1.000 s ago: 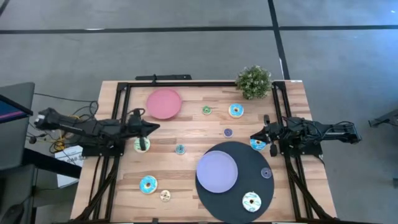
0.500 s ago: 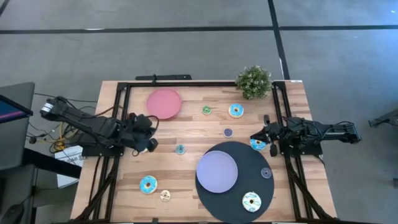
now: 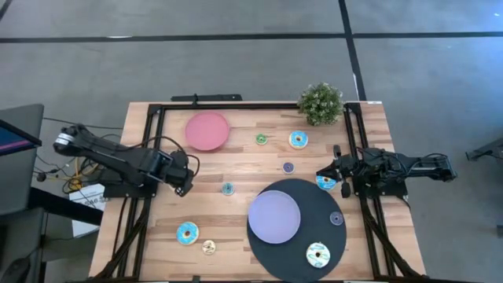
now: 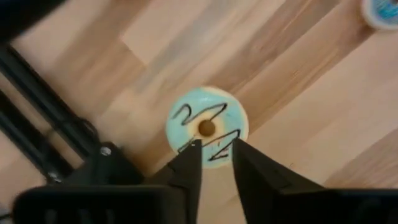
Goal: Pick & Place donuts
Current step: Put the large light blue donut on the pink plate
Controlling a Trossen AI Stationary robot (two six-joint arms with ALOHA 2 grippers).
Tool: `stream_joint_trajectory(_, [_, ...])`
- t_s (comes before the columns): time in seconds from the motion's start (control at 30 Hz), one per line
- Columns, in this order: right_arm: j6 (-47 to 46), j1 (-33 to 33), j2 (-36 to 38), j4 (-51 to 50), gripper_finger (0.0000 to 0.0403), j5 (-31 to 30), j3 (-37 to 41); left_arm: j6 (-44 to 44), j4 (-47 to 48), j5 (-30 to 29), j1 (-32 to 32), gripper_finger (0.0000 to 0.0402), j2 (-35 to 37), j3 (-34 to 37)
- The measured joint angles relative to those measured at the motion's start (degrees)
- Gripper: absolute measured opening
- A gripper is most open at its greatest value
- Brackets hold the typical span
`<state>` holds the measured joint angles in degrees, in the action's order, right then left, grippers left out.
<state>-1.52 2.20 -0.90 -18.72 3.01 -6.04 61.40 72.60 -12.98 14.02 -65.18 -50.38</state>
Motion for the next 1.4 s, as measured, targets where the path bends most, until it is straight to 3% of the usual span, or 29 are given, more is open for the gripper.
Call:
stream_joint_trajectory(0.23, [0.0,0.0,0.0,0.3,0.0000,0.0,0.0,-6.3,-11.1,5.9,-4.6,0.0179,1.9,9.9])
stream_joint_trajectory(0.43, [0.0,0.0,0.0,0.4,0.0000,0.0,0.0,-9.6,-10.9,4.8,-9.4,0.0225,2.0,12.7])
stream_joint_trajectory(0.73, [0.0,0.0,0.0,0.4,0.0000,0.0,0.0,-17.5,-15.0,7.7,-15.5,0.0231,1.7,18.3])
stream_joint_trajectory(1.03, [0.0,0.0,0.0,0.4,0.0000,0.0,0.0,-18.3,-16.2,5.2,-15.9,0.0231,1.7,20.4])
stream_joint_trajectory(1.4, [0.0,0.0,0.0,0.4,0.0000,0.0,0.0,-19.0,-20.1,8.2,-15.9,0.0231,0.0,23.2])
